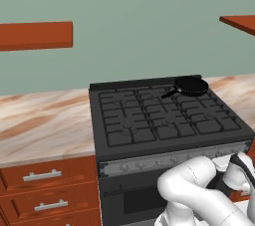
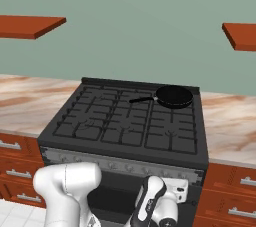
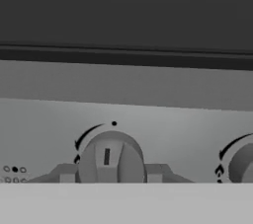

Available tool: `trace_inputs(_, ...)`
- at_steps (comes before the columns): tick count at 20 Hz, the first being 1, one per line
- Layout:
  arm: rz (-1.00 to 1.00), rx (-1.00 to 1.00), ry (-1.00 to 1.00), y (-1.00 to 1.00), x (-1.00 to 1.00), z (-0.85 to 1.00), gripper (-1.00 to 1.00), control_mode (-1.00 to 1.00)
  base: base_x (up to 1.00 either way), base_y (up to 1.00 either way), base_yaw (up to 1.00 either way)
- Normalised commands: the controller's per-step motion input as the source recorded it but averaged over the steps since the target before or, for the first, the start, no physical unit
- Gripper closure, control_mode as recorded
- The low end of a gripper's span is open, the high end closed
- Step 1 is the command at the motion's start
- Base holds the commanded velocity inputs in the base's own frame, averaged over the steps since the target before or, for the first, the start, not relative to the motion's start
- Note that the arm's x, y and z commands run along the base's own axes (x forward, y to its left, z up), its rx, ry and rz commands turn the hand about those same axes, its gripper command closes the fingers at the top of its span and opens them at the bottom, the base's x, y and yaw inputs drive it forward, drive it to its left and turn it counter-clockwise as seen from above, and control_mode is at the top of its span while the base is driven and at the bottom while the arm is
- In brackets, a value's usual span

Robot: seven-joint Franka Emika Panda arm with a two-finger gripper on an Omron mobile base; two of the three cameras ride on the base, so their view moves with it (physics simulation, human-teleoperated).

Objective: Turn on the rear right burner of the stove.

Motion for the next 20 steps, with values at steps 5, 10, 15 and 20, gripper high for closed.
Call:
trace_inputs(5, 0.09, -0.44, -0.03, 0.00, 0.16, -0.01, 1.00, -1.00, 0.00, 0.00, 0.00)
trace_inputs(10, 0.06, -0.48, 0.00, 0.00, 0.05, 0.00, 1.00, -1.00, 0.00, 0.00, 0.00)
trace_inputs(15, 0.11, -0.58, 0.03, 0.00, 0.20, -0.02, 1.00, -1.00, 0.00, 0.00, 0.00)
trace_inputs(20, 0.17, -0.67, 0.13, 0.00, 0.29, -0.06, 1.00, -1.00, 0.00, 0.00, 0.00)
